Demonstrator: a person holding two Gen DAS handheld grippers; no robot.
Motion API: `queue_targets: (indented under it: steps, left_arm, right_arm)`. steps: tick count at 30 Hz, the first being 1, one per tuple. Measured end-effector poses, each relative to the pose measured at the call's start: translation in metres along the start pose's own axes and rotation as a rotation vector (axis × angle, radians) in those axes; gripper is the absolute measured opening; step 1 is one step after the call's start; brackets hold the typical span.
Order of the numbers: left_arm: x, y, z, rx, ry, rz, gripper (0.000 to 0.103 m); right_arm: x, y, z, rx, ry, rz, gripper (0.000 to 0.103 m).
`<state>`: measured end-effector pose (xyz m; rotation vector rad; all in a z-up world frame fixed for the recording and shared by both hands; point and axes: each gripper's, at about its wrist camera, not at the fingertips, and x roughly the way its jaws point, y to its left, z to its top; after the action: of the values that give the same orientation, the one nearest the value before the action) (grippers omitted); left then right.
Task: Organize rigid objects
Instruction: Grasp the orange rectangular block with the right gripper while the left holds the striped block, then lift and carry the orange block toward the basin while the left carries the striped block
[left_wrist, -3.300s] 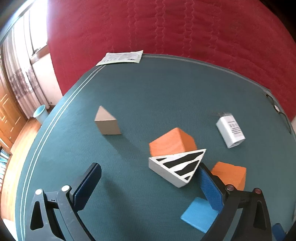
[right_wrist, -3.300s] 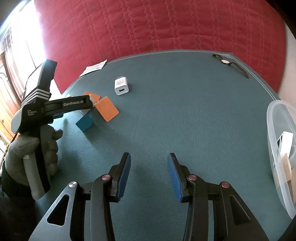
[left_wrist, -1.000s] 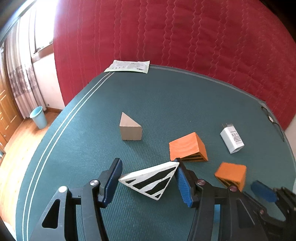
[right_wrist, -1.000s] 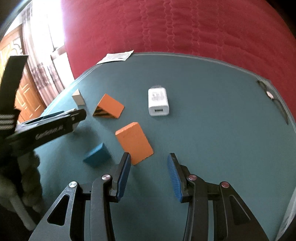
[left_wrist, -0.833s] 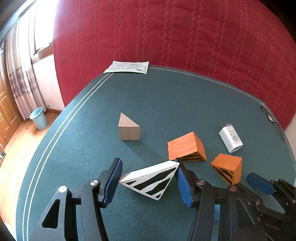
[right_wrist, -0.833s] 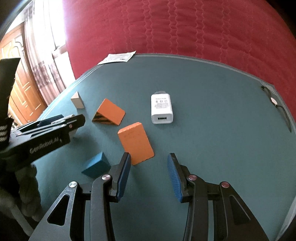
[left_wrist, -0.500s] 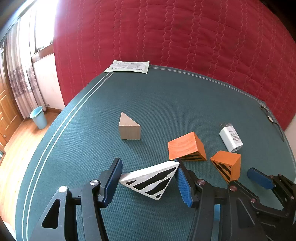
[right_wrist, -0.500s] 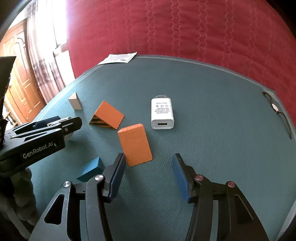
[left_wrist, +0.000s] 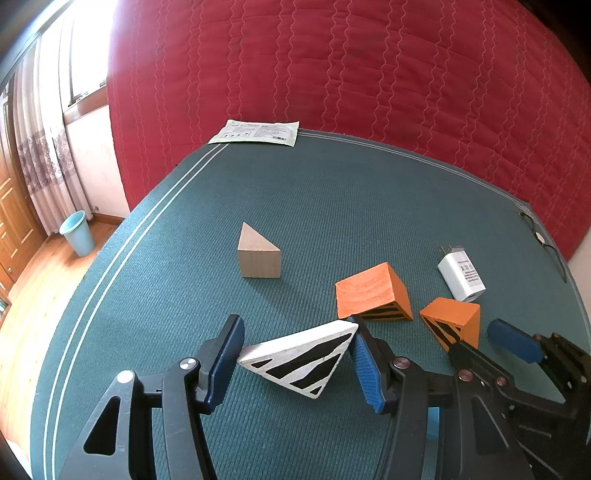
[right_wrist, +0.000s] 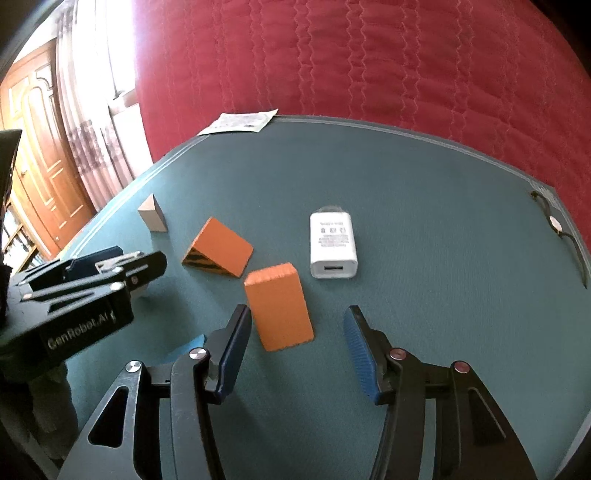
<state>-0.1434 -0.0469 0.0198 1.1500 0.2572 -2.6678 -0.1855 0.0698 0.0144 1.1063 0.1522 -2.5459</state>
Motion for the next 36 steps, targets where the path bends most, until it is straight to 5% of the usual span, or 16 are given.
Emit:
queue_targets:
  steps: [6, 13, 36]
  left_arm:
    - [0.000, 0.000, 0.000, -0.002, 0.000, 0.001, 0.060]
    - [0.000, 0.000, 0.001, -0.001, 0.000, 0.000, 0.060]
    - [-0.008, -0.009, -0.002, 0.020, -0.009, -0.035, 0.050]
  right_arm:
    - [0.010, 0.006, 0.010, -0.019, 0.007, -0.003, 0.053]
    - [0.011, 0.014, 0.006, -0.048, 0.013, -0.042, 0.032]
    - [-0.055, -0.031, -0.057, 0.148, 0.006, -0.039, 0.032]
